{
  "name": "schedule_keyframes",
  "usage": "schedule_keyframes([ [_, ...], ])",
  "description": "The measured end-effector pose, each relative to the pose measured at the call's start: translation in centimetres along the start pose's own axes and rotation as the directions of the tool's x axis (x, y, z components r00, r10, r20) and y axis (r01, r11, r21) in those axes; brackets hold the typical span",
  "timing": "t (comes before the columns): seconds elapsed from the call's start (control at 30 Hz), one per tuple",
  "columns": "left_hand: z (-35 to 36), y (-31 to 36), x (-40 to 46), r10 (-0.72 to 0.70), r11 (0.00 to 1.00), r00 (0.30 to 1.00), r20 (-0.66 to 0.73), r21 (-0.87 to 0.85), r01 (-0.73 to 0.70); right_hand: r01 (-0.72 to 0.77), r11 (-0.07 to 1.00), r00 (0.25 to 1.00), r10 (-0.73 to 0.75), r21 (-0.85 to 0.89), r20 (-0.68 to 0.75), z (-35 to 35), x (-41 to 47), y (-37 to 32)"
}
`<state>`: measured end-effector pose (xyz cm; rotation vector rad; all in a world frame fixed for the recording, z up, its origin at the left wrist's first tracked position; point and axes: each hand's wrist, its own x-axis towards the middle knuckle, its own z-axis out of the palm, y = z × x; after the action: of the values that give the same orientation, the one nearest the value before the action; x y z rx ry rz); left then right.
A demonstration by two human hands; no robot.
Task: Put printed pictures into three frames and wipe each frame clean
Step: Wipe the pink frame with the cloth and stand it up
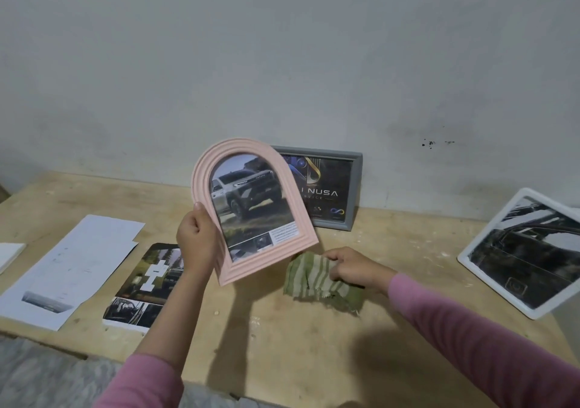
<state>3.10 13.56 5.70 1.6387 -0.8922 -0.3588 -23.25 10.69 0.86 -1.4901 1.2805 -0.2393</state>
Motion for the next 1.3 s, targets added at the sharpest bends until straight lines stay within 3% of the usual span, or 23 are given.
schedule_keyframes([
  [0.23,-2.7,-2.9,1.2,-0.118,0.992,0.989,-0.092,0.04,0.122,-0.032,0.998,0.998,0.028,-0.057,-0.054,0.0,3.1,-0.9],
  [0.5,-7.1,-7.4,6.7,-0.098,0.985,0.989,-0.11,0.133,0.113,-0.009,0.999,0.997,0.006,-0.04,-0.076,4.1,9.5,-6.2],
  [0.93,-15.1,-15.8,21.2,-0.157,0.965,0.987,-0.038,0.206,0.161,0.181,0.963,0.953,-0.222,-0.199,-0.207,13.9,26.7,-19.2],
  [1.2,-17.0,-19.5,25.3,-0.184,0.959,0.979,0.083,0.232,0.161,0.246,0.789,0.817,-0.481,-0.563,-0.317,17.7,34.8,-19.9],
  [1.3,-17.3,-20.3,25.9,-0.204,0.955,0.973,0.109,0.24,0.173,0.186,0.71,0.891,-0.414,-0.679,-0.189,18.6,36.3,-18.7],
])
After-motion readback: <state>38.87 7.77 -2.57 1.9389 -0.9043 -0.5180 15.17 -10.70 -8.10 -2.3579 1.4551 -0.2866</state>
